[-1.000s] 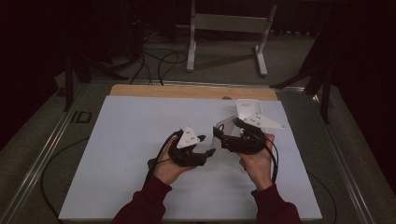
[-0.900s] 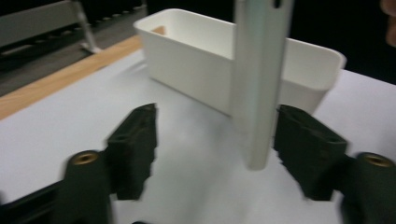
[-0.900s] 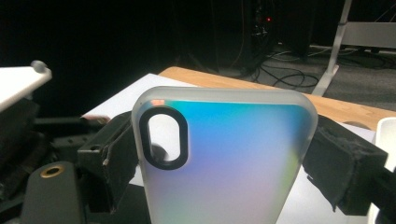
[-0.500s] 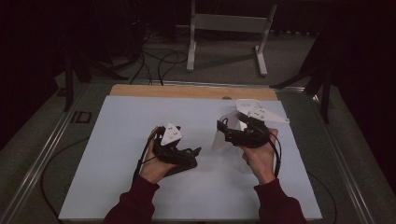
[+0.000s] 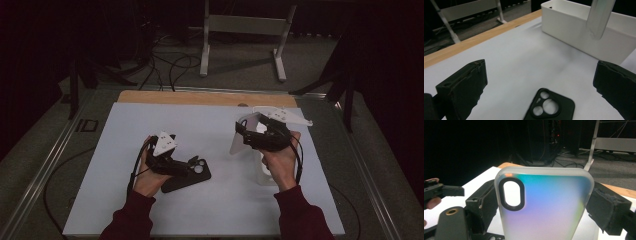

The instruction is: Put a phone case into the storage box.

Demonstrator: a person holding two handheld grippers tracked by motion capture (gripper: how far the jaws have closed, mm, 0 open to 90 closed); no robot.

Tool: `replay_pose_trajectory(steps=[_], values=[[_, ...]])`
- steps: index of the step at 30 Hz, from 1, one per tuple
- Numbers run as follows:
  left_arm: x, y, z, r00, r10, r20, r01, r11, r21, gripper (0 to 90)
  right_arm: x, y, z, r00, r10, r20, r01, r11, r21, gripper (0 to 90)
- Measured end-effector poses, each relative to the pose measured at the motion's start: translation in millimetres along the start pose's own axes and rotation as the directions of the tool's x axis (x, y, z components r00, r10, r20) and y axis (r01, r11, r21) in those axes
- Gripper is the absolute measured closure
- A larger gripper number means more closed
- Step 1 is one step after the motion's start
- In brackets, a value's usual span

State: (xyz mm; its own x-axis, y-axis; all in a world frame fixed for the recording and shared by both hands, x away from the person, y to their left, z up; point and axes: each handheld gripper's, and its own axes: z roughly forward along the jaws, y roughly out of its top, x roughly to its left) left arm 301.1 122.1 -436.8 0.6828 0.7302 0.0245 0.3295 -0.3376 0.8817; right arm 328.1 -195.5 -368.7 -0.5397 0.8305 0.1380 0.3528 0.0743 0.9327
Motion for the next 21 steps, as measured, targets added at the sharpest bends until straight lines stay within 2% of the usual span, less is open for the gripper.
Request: replay_pose_trajectory(steps=[5,7,10,11,16,21], values=[[7.1,-6.1,-7.0,0.9998,0.006,-0.018,-0.006,1.0,0.002,0.0,-4.2,2.4,1.9,0.9999,-0.01,0.012,0.01,1.0,0.001,16.8],[9.8,-8.8,-9.3,0.9992,0.013,-0.038,-0.013,0.9999,0.007,0.0,-5.6,3.4,2.6,0.9998,-0.011,0.018,0.011,1.0,-0.001,16.8],[11.6,-10.5,-10.6,0.9992,0.012,-0.037,-0.011,0.9999,0.006,0.0,-7.2,4.4,3.1,0.9997,-0.007,0.023,0.007,1.0,-0.004,16.8],[16.9,-16.0,-14.6,0.9989,0.009,-0.046,-0.009,1.0,0.002,0.0,-7.2,4.4,3.1,0.9997,-0.007,0.023,0.007,1.0,-0.004,16.8],[24.0,-25.8,-21.2,0.9981,-0.001,-0.062,0.001,1.0,-0.003,0.0,-11.7,7.8,3.5,0.9991,-0.013,0.039,0.014,1.0,-0.017,16.8],[29.2,-34.9,-27.6,0.9983,-0.002,-0.058,0.0,0.9997,-0.023,0.0,-17.9,8.7,6.3,0.998,-0.014,0.061,0.015,1.0,-0.018,16.8]])
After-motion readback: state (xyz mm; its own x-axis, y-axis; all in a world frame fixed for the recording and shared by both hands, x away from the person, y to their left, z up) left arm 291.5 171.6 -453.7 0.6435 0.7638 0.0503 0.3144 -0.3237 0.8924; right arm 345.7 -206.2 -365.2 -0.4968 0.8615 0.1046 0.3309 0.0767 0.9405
